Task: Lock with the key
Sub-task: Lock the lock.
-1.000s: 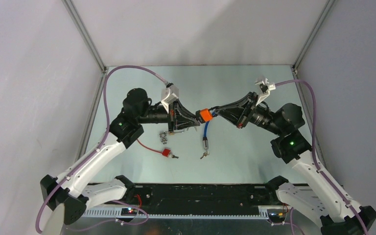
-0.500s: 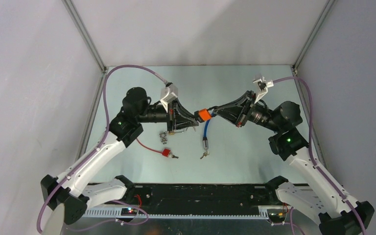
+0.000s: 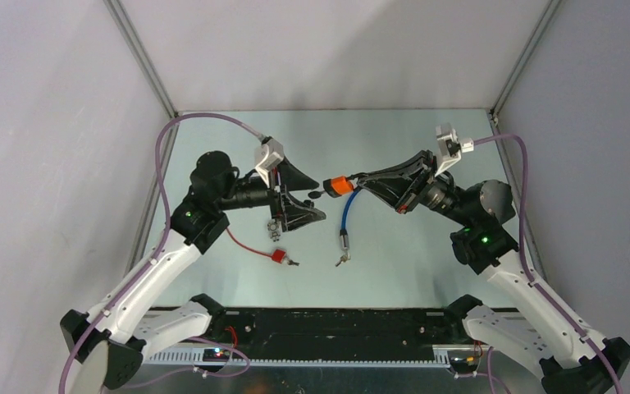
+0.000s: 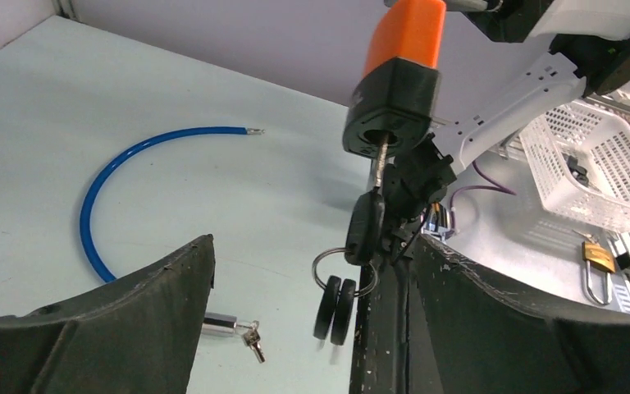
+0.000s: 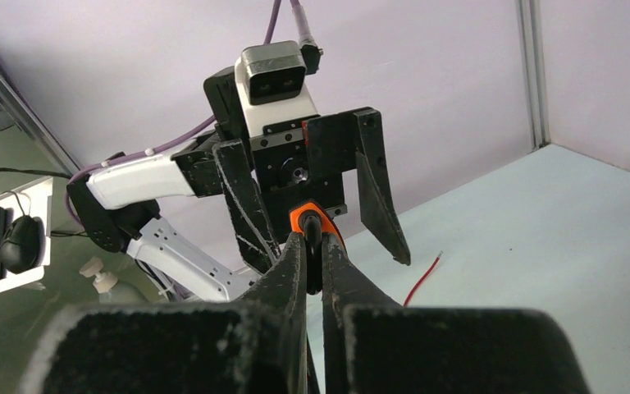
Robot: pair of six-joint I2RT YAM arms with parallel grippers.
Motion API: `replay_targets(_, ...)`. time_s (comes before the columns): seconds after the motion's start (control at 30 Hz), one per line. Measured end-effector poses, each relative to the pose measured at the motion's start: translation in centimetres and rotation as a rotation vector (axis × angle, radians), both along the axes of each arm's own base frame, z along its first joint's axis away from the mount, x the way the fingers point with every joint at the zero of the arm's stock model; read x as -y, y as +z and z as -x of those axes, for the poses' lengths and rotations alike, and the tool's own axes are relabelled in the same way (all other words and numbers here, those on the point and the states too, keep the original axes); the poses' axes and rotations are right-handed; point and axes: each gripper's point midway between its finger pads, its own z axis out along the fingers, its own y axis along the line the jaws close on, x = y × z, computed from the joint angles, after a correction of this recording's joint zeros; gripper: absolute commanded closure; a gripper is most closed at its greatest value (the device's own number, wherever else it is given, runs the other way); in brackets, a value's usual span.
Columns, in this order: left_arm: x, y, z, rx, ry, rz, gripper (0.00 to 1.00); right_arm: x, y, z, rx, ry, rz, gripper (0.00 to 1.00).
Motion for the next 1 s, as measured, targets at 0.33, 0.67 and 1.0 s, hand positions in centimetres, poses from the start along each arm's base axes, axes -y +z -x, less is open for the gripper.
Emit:
replay_targets(0.33, 0.3, 1.2, -0.8, 0.021, 0.037, 0.044, 0.01, -0.2, 0.1, 0.0, -0.028, 0.01, -0.017, 1.0)
replay_targets(0.67, 1.8, 4.5, -0.2, 0.062, 0.026, 0.162, 0.14, -1.6, -0.6, -0.5, -0.133, 0.049, -0.034, 1.0)
replay_targets(1.0, 2.6, 4.7, -0.8, -0.026, 0.027, 0.204, 0.79, -1.7, -0.6, -0.7, -0.156, 0.05, -0.047, 1.0)
